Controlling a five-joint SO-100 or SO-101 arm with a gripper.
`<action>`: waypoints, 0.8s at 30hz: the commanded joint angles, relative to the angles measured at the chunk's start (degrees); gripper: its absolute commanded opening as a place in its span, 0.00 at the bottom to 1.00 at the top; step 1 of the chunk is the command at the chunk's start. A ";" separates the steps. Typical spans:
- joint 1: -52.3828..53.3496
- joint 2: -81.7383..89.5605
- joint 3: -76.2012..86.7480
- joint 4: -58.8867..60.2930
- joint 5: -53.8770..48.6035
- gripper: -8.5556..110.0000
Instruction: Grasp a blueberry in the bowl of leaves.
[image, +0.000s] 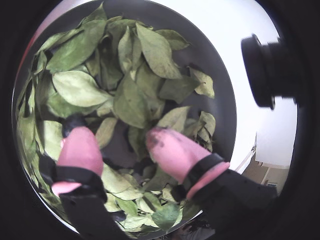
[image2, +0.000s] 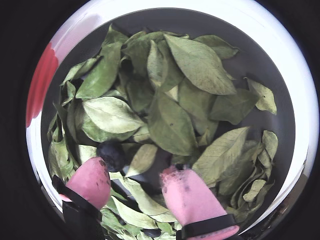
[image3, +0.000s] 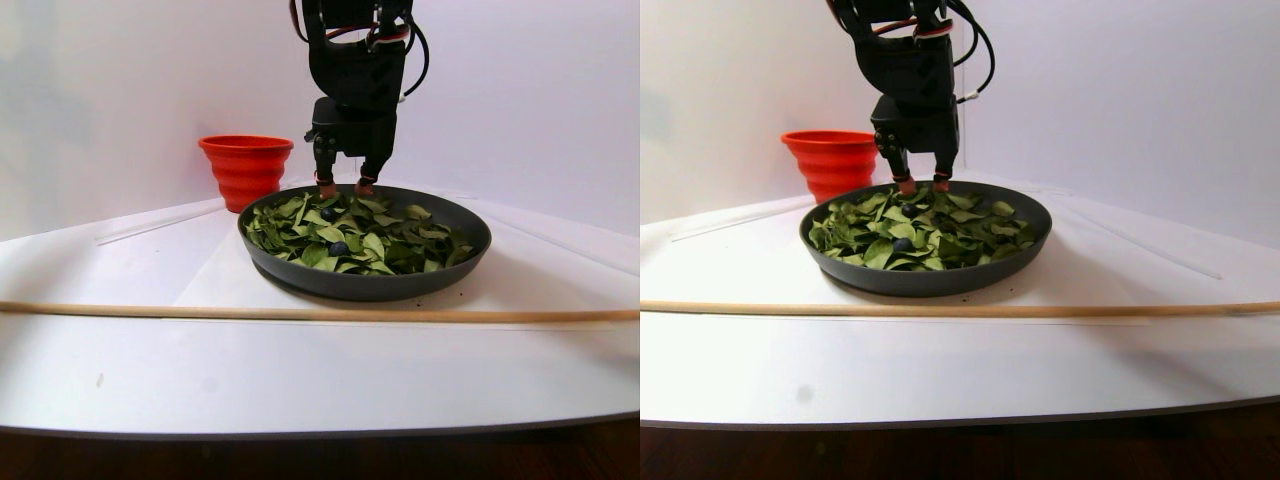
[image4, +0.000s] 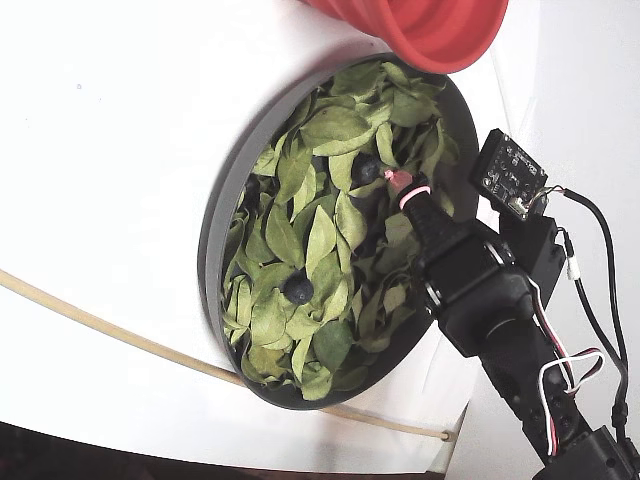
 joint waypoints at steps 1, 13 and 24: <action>-0.53 5.89 -0.62 0.00 0.26 0.24; -0.97 2.02 -1.49 -0.97 0.00 0.24; -0.53 -2.72 -2.72 -3.78 0.26 0.24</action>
